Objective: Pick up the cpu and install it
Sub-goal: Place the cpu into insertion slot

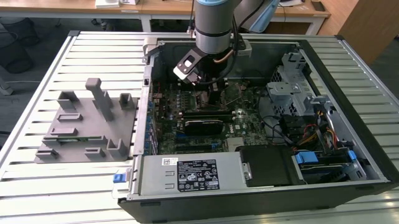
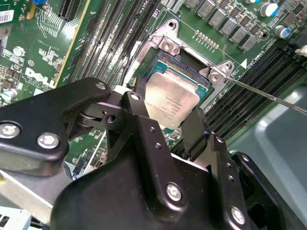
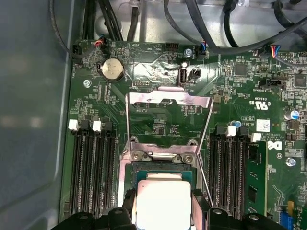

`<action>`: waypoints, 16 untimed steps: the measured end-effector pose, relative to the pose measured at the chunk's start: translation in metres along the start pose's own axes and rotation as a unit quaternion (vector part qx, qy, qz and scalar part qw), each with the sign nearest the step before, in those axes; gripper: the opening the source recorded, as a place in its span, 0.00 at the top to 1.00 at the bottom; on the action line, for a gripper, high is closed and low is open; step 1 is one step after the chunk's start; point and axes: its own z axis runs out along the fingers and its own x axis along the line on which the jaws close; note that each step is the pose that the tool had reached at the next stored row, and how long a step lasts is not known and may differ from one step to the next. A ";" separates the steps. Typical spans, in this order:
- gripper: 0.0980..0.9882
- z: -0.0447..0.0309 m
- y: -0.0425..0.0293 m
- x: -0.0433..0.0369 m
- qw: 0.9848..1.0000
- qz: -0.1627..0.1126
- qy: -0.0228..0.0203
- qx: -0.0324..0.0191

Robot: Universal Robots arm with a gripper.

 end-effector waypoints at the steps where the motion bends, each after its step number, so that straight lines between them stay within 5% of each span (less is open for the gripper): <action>1: 0.50 0.0005 0.0000 0.0000 1.000 0.000 0.000 0.000; 16: 0.50 0.0090 -0.0002 0.0001 1.000 0.003 0.000 0.001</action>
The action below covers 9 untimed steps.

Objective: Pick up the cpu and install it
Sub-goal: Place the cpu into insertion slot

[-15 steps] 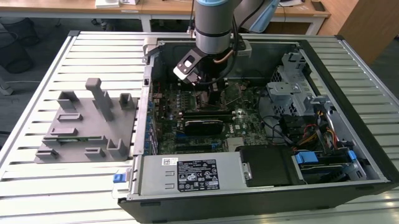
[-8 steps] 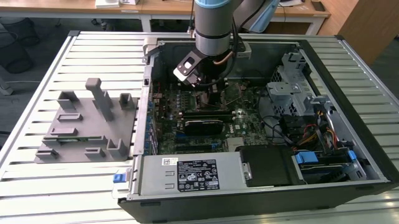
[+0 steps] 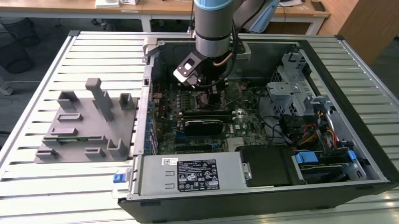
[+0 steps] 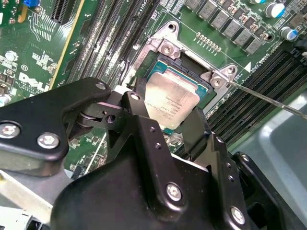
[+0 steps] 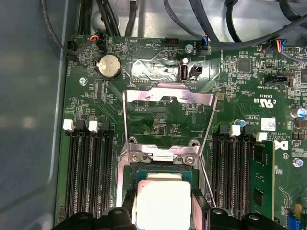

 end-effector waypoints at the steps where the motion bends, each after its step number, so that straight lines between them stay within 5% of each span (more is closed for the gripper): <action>1: 0.50 0.0004 0.0001 0.0000 1.000 0.000 0.000 0.000; 9: 0.50 0.0037 0.0005 0.0005 1.000 0.000 0.000 0.001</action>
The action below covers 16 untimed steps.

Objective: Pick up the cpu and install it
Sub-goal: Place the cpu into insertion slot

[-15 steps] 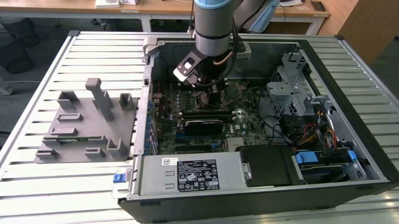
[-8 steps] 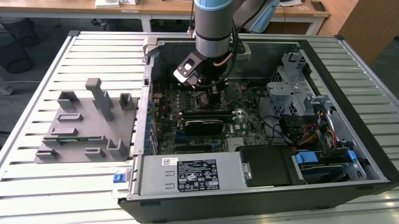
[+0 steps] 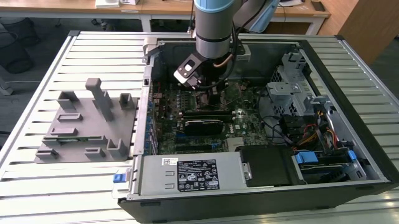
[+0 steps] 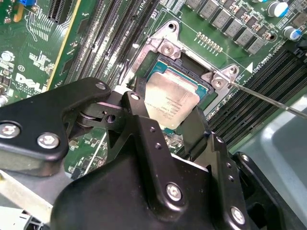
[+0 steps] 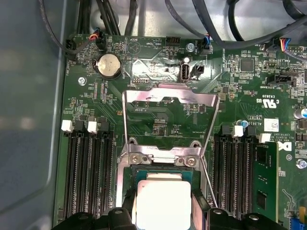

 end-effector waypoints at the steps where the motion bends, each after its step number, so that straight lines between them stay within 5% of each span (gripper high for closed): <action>1: 0.50 0.0006 0.0000 0.0000 1.000 0.000 0.000 0.000; 11: 0.50 0.0013 -0.0001 0.0000 1.000 0.000 0.000 0.000; 16: 0.42 0.0013 0.0000 0.0001 1.000 0.000 0.000 0.000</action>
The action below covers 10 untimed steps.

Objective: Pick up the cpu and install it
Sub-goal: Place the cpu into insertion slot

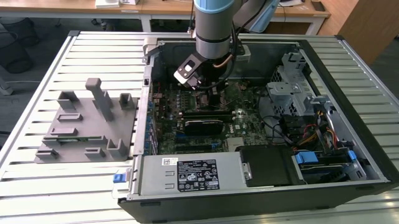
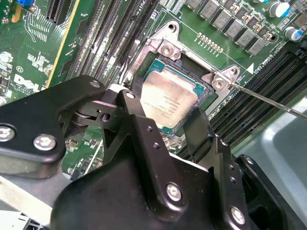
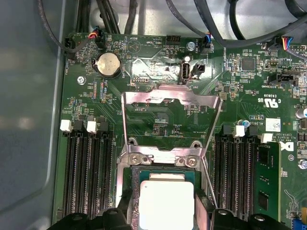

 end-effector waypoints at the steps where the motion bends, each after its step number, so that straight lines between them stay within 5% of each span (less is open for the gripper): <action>1: 0.42 0.0000 0.0000 0.0009 1.000 0.000 0.000 0.000; 10: 0.42 0.0003 0.0001 0.0029 1.000 0.000 0.003 0.000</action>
